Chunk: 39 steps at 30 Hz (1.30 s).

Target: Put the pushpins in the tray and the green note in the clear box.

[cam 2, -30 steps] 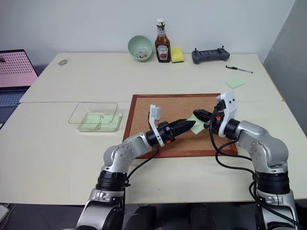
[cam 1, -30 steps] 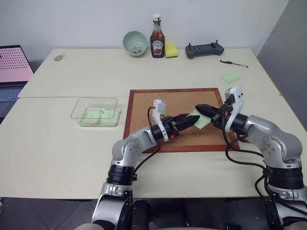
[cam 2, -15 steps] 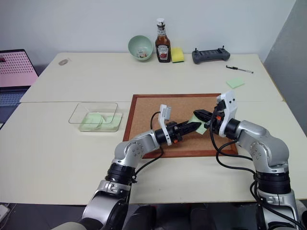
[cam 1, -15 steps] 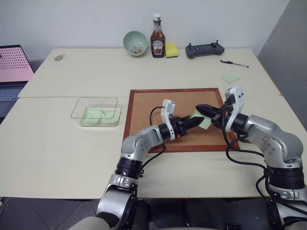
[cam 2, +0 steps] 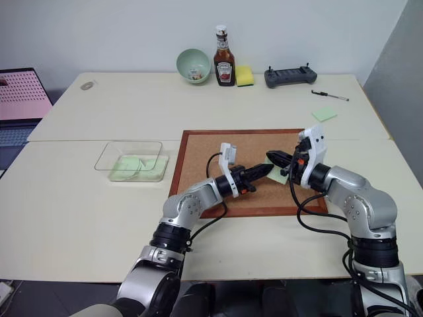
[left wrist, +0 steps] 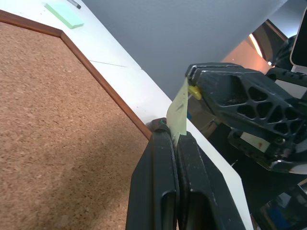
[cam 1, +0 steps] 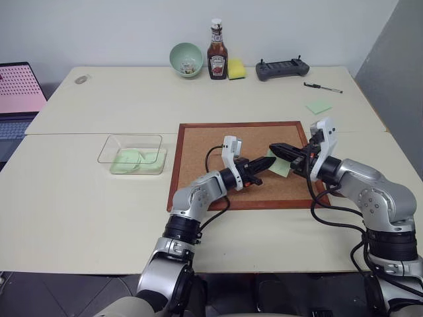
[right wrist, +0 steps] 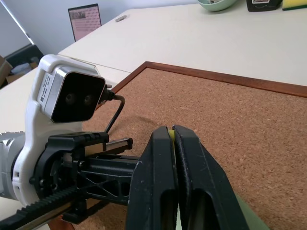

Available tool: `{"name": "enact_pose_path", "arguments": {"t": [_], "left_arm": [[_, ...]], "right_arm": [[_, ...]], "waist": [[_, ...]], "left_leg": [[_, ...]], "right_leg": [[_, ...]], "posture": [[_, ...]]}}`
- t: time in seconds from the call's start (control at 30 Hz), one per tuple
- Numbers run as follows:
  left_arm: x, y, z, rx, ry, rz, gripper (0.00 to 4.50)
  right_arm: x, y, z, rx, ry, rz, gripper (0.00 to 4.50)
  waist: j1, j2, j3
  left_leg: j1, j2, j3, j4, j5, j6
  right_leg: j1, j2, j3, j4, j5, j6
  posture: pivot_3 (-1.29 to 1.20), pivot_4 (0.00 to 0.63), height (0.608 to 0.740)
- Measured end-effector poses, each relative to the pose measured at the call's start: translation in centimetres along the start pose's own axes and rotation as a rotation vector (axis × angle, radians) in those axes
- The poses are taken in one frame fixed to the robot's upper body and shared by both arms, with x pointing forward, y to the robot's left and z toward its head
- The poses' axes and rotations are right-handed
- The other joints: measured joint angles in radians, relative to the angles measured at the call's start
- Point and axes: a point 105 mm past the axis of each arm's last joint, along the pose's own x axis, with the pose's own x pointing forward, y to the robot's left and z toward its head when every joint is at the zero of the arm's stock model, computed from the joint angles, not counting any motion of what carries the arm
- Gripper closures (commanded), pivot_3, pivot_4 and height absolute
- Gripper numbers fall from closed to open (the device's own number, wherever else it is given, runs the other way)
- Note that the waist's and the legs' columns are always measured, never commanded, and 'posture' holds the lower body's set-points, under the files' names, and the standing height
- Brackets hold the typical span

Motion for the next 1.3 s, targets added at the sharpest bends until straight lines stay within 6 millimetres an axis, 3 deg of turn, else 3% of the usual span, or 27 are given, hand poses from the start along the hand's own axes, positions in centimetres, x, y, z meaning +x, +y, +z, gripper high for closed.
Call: {"name": "enact_pose_path", "arguments": {"t": [0.4,0.63,0.83,1.07,1.13,1.3], "left_arm": [[-0.1,0.7,-0.1,0.024,-0.006,0.036,4.48],[-0.1,1.1,0.1,0.040,-0.015,0.058,4.48],[-0.6,1.8,0.4,0.075,-0.013,0.098,4.48],[-0.8,1.8,0.1,0.113,0.017,0.102,4.48],[-0.9,2.0,0.1,0.123,0.020,0.108,4.48],[-0.7,1.6,0.0,0.142,0.027,0.089,4.48]], "right_arm": [[-0.5,-0.2,0.7,0.177,-0.068,-0.016,4.50],[-1.7,-0.9,2.0,0.191,-0.098,-0.043,4.50],[-7.2,-5.3,1.9,-0.113,0.050,-0.289,4.50],[-12.1,-8.1,-1.2,-0.345,0.353,-0.418,4.50],[-13.4,-8.9,-2.2,-0.406,0.444,-0.443,4.50],[-14.1,-9.7,-4.5,-0.496,0.574,-0.419,4.50]], "waist": [[0.000,0.000,0.000],[0.001,0.000,0.000],[0.004,0.000,0.000],[0.002,0.000,0.000],[0.000,-0.001,0.000],[0.001,-0.001,0.000]], "left_leg": [[0.000,0.000,0.000,0.000,0.000,0.000],[0.000,0.000,0.000,0.000,0.000,0.000],[-0.001,-0.001,0.000,-0.001,0.000,0.000],[0.000,0.000,0.002,0.000,0.000,0.000],[0.000,0.000,0.002,0.000,0.000,0.000],[0.000,0.000,0.002,0.000,0.000,0.000]], "right_leg": [[0.000,0.000,0.000,0.000,0.000,0.000],[0.000,0.000,0.000,0.000,0.000,0.000],[0.000,0.000,0.000,-0.001,0.000,0.000],[0.000,0.000,0.001,-0.001,0.000,0.000],[0.000,0.000,0.001,-0.001,0.000,0.000],[0.000,0.000,0.001,-0.001,0.000,0.000]], "posture": [[0.00,0.150,0.740],[0.00,0.150,0.740],[0.00,0.150,0.740],[0.00,0.150,0.740],[0.00,0.150,0.740],[0.00,0.150,0.740]]}}
